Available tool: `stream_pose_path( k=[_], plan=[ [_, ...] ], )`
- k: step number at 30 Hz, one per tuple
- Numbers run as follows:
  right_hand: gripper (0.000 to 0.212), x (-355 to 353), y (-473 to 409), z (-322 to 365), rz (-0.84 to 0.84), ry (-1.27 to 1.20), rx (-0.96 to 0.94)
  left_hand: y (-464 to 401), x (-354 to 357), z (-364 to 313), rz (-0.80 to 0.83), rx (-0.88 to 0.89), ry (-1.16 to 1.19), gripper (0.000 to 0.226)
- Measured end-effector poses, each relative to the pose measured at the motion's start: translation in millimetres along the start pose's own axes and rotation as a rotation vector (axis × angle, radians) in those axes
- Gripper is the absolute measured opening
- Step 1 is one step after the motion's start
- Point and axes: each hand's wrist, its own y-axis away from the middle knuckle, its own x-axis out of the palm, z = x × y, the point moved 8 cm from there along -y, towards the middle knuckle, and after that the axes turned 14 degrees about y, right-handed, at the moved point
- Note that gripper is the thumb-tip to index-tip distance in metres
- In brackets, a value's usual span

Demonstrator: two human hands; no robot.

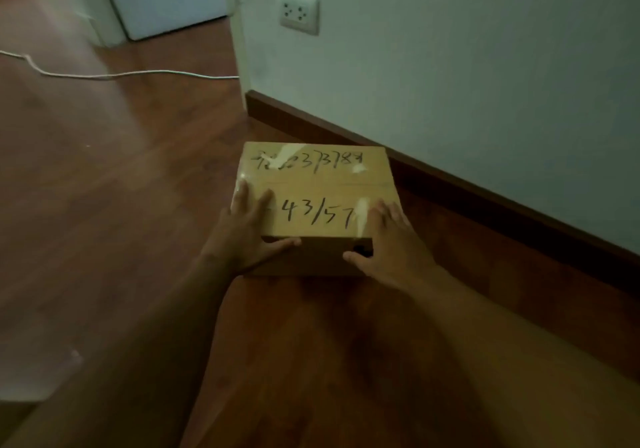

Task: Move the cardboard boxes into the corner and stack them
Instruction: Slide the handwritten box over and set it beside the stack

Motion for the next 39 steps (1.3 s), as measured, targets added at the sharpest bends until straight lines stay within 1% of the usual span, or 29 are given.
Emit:
stream_pose_path(
  k=[2, 4, 6, 8, 9, 12, 15, 17, 19, 22, 24, 26, 27, 29, 31, 35, 39],
  plan=[
    [0.113, 0.7, 17.6, -40.0, 0.017, 0.131, -0.006, -10.4, 25.6, -34.2, 0.090, 0.044, -0.017, 0.121],
    [0.118, -2.3, 29.9, -80.2, 0.023, 0.247, -0.008, -22.7, 50.5, -68.4, 0.146, 0.098, -0.001, 0.119],
    [0.118, -7.4, 34.4, -119.8, 0.000, 0.300, 0.055, -34.1, 74.0, -101.0, 0.174, 0.154, 0.006, 0.117],
    [0.123, -12.7, 37.9, -154.1, -0.006, 0.278, 0.178, -42.5, 95.3, -134.2, 0.227, 0.191, -0.009, 0.117],
    [0.125, -13.7, 41.4, -167.6, 0.011, 0.265, 0.217, -42.6, 104.4, -148.6, 0.245, 0.182, -0.015, 0.117],
    [0.124, -6.1, 69.7, -191.3, 0.013, 0.184, 0.239, -29.4, 121.7, -177.6, 0.244, 0.178, -0.011, 0.119],
    [0.126, 11.8, 117.1, -219.3, 0.030, 0.079, 0.252, -17.6, 145.3, -208.0, 0.272, 0.267, -0.003, 0.120],
    [0.120, 14.6, 129.6, -239.2, 0.026, 0.054, 0.264, -14.9, 158.5, -229.0, 0.287, 0.316, 0.006, 0.118],
    [0.112, 9.1, 144.7, -268.0, 0.024, 0.050, 0.329, -10.9, 181.2, -264.1, 0.322, 0.368, 0.016, 0.118],
    [0.120, 11.5, 176.5, -305.5, 0.105, 0.031, 0.429, 1.8, 223.9, -319.9, 0.442, 0.435, 0.067, 0.115],
    [0.125, 16.0, 204.4, -328.8, 0.155, 0.046, 0.533, 11.0, 253.1, -355.8, 0.513, 0.495, 0.080, 0.112],
    [0.126, 17.3, 229.6, -356.4, 0.207, 0.029, 0.633, 21.4, 279.2, -390.7, 0.545, 0.574, 0.025, 0.109],
    [0.126, 16.1, 239.8, -369.4, 0.224, 0.016, 0.657, 26.0, 290.2, -406.3, 0.537, 0.613, -0.041, 0.107],
    [0.126, 13.3, 253.9, -390.1, 0.237, 0.000, 0.653, 32.3, 303.6, -431.2, 0.470, 0.689, -0.195, 0.106],
    [0.126, 12.7, 262.6, -403.7, 0.233, -0.010, 0.638, 34.2, 310.5, -444.0, 0.417, 0.741, -0.284, 0.110],
    [0.128, 21.5, 270.7, -413.8, 0.215, -0.026, 0.645, 29.2, 320.3, -441.5, 0.402, 0.795, -0.373, 0.119],
    [0.140, 25.1, 266.7, -424.8, 0.170, -0.003, 0.654, 27.9, 323.2, -441.9, 0.355, 0.838, -0.363, 0.121]
  ],
)
